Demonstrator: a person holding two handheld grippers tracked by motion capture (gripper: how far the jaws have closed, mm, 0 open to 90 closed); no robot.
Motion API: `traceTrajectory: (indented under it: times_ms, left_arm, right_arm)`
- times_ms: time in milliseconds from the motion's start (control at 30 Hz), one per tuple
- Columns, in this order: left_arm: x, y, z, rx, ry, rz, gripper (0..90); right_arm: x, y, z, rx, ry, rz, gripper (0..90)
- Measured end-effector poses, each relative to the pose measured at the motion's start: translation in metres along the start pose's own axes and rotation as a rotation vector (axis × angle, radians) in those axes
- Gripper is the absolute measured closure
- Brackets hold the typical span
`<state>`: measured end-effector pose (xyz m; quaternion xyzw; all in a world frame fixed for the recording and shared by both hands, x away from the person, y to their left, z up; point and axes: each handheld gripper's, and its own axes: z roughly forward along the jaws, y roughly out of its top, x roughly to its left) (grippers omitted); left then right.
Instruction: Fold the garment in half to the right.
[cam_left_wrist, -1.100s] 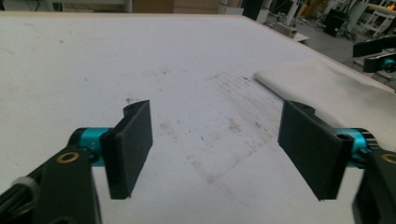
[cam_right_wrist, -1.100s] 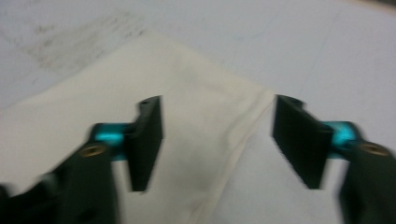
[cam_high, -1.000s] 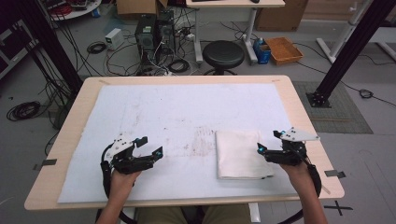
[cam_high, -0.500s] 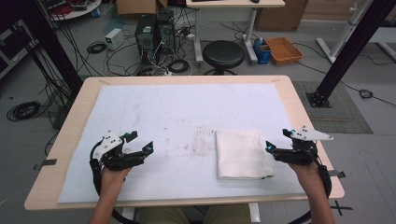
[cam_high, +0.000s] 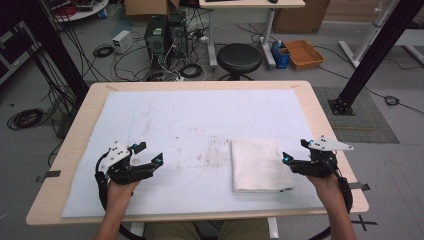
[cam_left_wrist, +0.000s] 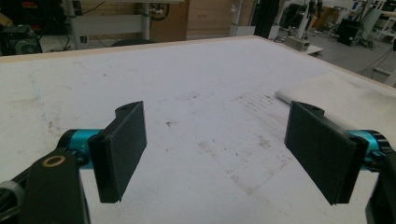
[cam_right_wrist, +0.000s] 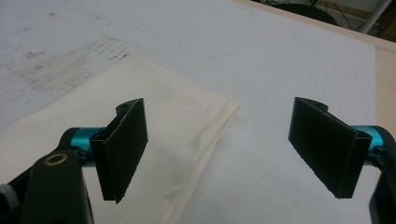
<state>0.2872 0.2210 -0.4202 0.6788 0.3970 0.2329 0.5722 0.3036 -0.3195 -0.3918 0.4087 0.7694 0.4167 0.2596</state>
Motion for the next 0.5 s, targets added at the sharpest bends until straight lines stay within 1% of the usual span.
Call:
traceTrajectory:
  times_ms: [167, 300, 500]
  left_arm:
    - [0.0010, -0.0003, 0.0004, -0.007, 0.000, -0.010, 20.9]
    - [0.0017, -0.0002, 0.0014, -0.014, 0.002, -0.022, 20.9]
    - [0.0008, -0.0014, 0.0034, -0.004, 0.004, -0.014, 20.9]
  right_arm:
    - [-0.0020, -0.0030, 0.0029, 0.004, 0.002, 0.007, 19.5]
    - [-0.0036, -0.0066, 0.0034, 0.000, -0.012, 0.021, 19.5]
    - [-0.0073, -0.0093, 0.0034, -0.010, -0.012, 0.031, 19.5]
